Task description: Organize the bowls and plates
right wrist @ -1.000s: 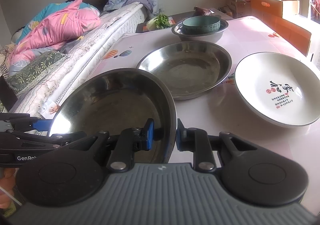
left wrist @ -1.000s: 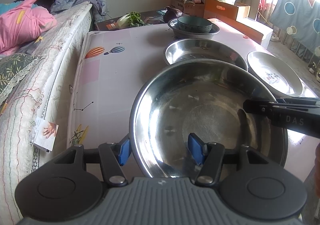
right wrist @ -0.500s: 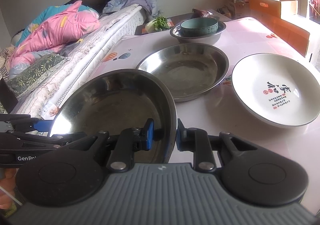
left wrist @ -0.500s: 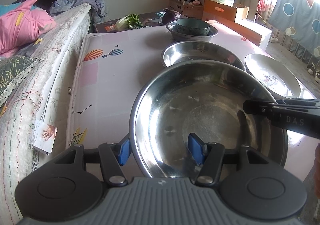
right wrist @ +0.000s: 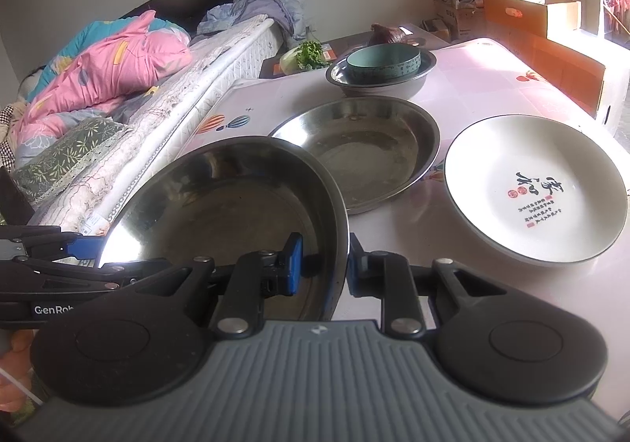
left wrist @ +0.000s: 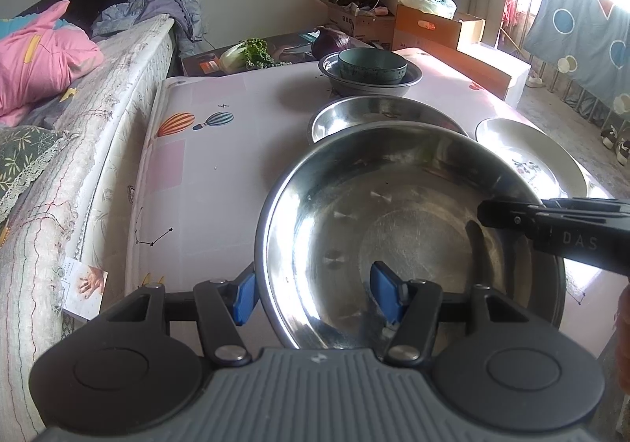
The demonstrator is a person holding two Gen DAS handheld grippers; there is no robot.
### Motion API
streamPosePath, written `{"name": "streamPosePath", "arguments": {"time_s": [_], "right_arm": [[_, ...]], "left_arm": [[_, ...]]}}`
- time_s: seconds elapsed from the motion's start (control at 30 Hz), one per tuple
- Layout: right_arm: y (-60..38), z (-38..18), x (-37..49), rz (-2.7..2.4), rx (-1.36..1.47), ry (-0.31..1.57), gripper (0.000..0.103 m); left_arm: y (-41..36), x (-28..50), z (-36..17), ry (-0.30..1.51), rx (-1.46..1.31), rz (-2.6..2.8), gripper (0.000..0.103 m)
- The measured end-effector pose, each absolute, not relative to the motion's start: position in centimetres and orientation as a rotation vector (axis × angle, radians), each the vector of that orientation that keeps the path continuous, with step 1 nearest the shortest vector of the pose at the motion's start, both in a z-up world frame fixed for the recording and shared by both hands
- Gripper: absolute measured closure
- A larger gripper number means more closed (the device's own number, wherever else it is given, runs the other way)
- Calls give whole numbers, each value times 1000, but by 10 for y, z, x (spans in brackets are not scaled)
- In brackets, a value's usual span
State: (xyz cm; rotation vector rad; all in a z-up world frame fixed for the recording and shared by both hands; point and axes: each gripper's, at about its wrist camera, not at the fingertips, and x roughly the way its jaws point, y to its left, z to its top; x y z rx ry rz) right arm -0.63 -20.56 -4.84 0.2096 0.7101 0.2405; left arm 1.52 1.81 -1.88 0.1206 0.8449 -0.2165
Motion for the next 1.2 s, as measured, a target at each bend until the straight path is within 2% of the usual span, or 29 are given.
{"name": "streamPosePath", "arguments": {"time_s": [0.73, 1.2], "right_arm": [[-245, -26, 34, 200, 237, 696, 80], [-268, -41, 84, 180, 282, 752, 79]], "left_arm": [[-20, 66, 6, 814, 122, -261, 43], [-37, 118, -8, 857, 112, -261, 43]]}}
